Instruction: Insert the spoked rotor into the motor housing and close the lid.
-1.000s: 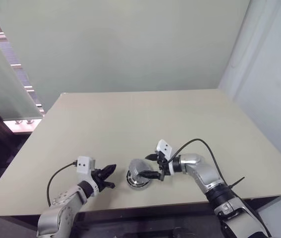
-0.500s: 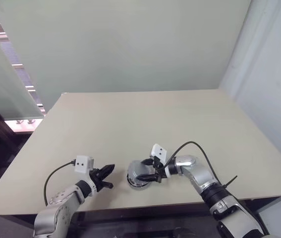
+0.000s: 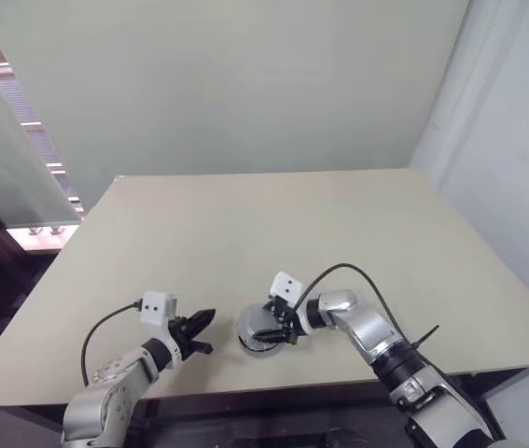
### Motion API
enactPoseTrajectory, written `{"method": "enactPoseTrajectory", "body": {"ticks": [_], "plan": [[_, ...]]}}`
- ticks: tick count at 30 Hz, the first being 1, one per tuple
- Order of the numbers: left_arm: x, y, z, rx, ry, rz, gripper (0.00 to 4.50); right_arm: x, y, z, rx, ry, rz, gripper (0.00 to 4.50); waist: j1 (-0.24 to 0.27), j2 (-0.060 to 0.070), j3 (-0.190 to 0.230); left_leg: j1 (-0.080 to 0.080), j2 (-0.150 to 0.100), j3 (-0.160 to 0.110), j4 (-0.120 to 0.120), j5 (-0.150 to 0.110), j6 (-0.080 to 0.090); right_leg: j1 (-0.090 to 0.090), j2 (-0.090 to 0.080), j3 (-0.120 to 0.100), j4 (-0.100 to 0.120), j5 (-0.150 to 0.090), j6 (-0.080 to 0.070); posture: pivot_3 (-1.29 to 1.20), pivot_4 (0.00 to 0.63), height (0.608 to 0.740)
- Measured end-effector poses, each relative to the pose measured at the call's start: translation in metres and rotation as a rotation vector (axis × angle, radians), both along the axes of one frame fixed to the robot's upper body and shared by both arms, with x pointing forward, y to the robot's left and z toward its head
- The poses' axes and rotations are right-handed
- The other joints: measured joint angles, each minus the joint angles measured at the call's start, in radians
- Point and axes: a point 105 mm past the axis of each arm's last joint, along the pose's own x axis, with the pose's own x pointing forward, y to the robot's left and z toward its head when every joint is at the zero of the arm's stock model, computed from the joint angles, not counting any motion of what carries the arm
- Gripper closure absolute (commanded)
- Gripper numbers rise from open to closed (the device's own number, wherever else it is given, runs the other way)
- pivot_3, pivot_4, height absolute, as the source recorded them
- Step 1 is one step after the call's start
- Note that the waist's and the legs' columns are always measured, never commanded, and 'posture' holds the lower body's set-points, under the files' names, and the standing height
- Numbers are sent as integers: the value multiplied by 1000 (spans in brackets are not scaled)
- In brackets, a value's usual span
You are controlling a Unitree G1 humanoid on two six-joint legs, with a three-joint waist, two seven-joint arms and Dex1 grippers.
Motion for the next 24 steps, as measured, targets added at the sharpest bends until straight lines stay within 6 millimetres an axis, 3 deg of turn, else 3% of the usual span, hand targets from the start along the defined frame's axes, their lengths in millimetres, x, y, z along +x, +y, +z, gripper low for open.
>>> {"method": "enactPoseTrajectory", "body": {"ticks": [24], "plan": [[0,-10,-3,-18,3,-15,4500,-4,-1,-11,-267,-37,0,1248,0,0,0,0,0,0,2,0,0,1,0,0,0,0,0,0,0,740]]}}
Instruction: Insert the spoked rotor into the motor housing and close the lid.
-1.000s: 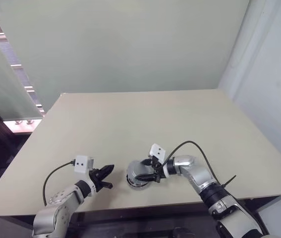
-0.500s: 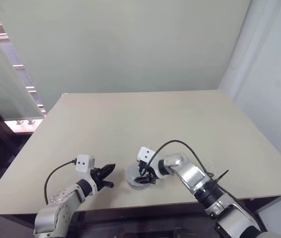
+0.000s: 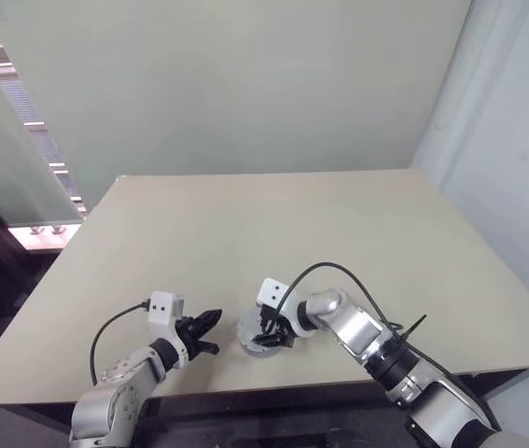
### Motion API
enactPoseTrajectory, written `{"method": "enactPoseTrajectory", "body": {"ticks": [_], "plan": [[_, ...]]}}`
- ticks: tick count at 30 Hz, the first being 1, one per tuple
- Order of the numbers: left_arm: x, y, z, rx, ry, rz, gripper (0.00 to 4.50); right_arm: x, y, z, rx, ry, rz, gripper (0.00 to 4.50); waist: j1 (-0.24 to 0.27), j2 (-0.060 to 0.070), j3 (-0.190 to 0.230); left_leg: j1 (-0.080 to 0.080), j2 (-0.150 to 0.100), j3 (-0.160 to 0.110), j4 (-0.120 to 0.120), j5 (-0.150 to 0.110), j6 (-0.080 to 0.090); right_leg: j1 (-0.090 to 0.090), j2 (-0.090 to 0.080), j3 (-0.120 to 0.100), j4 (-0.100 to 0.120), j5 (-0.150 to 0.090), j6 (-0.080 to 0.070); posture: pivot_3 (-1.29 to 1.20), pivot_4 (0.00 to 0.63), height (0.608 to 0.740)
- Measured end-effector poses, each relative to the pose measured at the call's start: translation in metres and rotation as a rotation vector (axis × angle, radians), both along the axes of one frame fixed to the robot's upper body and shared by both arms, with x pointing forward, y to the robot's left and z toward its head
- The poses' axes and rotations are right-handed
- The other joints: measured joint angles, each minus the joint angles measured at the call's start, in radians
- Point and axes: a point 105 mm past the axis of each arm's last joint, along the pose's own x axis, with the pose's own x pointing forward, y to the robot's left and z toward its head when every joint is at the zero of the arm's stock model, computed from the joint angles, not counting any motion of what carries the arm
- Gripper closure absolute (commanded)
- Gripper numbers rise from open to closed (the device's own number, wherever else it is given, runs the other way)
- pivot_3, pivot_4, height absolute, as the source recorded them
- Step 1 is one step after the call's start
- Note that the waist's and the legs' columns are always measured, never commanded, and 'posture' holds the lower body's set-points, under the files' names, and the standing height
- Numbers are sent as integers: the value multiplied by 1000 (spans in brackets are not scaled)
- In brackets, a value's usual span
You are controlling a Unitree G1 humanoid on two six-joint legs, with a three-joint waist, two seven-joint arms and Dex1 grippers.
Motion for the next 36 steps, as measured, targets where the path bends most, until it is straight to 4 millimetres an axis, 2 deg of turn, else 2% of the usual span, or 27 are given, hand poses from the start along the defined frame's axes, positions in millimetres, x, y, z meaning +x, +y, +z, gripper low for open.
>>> {"method": "enactPoseTrajectory", "body": {"ticks": [5,14,29,36], "plan": [[-2,0,-1,-5,2,-13,4500,-1,1,0,-52,-1,24,1248,0,0,0,0,0,0,0,0,0,0,0,0,0,0,0,0,0,740],[-20,8,-3,48,56,-130,4500,-1,4,2,-110,0,38,1248,0,2,-1,0,-1,0,0,0,0,0,-1,0,-1,-1,-1,0,0,740],[-21,-3,-6,46,65,-179,4500,-1,6,4,-186,34,90,1248,0,6,-3,1,0,-1,-1,0,0,0,0,-1,0,0,0,0,0,740],[-19,-4,-5,47,60,-183,4500,1,11,2,-165,73,30,1248,-4,6,-4,2,1,0,-1,0,0,0,0,-1,1,0,0,0,0,740]]}}
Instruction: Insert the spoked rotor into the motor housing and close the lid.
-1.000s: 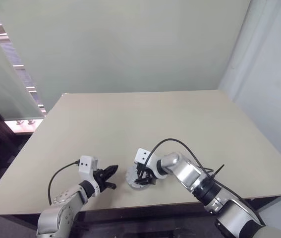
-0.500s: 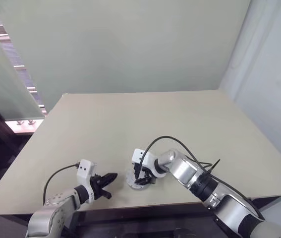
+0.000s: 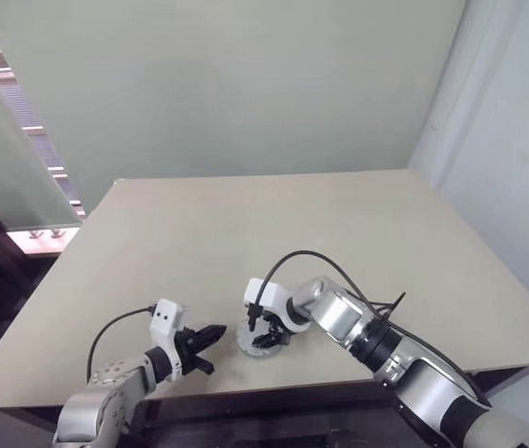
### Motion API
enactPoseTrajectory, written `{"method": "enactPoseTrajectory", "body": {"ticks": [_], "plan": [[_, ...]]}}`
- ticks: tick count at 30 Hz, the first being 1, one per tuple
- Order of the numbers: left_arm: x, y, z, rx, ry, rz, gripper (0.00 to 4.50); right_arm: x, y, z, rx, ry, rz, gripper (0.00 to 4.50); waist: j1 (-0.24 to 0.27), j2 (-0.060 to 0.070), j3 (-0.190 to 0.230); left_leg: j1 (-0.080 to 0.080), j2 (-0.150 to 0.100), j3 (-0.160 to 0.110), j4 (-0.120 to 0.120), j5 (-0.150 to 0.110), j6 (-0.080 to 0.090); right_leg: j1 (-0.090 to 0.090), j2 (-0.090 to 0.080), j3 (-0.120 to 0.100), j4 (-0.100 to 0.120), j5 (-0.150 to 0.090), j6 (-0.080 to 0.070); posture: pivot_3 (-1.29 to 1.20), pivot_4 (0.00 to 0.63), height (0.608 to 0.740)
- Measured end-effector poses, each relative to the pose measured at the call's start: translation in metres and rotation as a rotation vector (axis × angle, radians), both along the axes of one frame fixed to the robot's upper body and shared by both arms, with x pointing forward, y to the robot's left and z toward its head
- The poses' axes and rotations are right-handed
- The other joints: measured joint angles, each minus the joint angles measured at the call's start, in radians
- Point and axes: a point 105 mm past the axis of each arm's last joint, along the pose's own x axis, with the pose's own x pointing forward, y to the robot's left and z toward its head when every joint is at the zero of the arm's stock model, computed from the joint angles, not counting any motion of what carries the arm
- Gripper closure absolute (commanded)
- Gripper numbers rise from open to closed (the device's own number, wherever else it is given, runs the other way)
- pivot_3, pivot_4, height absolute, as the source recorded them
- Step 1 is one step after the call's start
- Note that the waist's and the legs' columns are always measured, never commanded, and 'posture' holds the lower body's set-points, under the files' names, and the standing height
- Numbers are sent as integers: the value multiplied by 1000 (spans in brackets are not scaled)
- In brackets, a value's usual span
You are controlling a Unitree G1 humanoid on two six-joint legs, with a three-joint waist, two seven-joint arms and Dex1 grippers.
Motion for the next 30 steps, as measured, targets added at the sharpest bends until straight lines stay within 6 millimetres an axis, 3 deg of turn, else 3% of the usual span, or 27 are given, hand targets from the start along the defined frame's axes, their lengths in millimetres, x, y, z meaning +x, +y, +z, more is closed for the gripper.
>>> {"method": "enactPoseTrajectory", "body": {"ticks": [7,30], "plan": [[0,0,0,0,-4,-1,4500,1,7,1,16,36,-52,1248,-12,0,0,2,1,0,0,0,0,0,0,0,0,0,0,0,0,740],[1,-2,0,-2,-7,-4,4500,0,9,-2,-52,-3,32,1248,-22,2,-2,9,1,1,-8,0,0,3,0,0,-1,-1,-1,0,0,740]]}}
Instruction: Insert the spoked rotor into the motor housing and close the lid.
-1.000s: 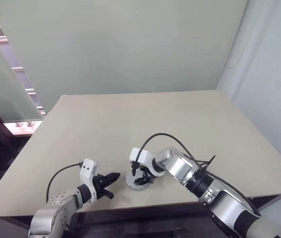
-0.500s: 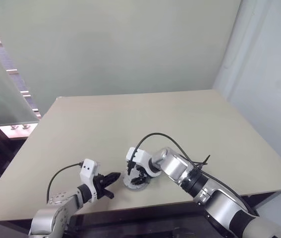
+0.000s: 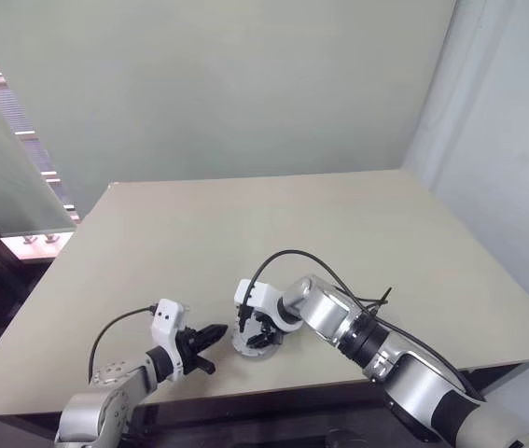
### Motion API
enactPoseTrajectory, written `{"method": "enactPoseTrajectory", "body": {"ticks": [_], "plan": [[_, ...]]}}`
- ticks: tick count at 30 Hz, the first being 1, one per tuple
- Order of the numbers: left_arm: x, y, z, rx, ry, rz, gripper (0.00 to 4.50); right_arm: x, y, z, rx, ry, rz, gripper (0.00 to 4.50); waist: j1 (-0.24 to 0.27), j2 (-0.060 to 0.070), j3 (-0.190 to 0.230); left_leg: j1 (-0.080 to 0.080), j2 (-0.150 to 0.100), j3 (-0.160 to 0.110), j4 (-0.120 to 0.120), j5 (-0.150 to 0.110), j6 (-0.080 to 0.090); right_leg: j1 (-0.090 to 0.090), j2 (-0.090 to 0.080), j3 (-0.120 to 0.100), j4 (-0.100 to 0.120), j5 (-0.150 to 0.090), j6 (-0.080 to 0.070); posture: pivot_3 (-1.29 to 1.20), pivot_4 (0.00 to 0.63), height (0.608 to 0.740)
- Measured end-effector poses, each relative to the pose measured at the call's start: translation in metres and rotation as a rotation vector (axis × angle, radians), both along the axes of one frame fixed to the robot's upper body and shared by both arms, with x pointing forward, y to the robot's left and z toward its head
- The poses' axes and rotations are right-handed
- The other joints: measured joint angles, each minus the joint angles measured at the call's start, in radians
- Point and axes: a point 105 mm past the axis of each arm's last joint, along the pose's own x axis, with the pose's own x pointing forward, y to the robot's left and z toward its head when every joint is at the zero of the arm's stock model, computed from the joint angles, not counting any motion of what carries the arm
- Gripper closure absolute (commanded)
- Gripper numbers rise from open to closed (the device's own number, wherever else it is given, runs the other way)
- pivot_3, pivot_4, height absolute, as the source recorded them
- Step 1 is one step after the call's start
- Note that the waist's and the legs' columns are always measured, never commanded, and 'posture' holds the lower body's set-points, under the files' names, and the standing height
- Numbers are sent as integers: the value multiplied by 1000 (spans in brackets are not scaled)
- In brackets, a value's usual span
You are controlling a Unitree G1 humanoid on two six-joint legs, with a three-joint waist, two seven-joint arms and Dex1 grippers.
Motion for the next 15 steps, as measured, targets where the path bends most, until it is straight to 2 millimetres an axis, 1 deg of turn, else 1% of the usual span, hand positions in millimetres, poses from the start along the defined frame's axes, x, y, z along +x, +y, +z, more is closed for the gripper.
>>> {"method": "enactPoseTrajectory", "body": {"ticks": [5,15], "plan": [[-1,-3,-1,-4,5,-9,4500,1,-1,-1,0,29,0,1248,0,1,0,0,0,0,0,0,0,0,0,0,0,0,-1,0,0,740],[0,-3,-2,4,1,-10,4500,4,-2,-1,-3,58,12,1248,0,1,-1,0,0,0,-1,0,0,1,0,0,-1,0,0,0,0,740]]}}
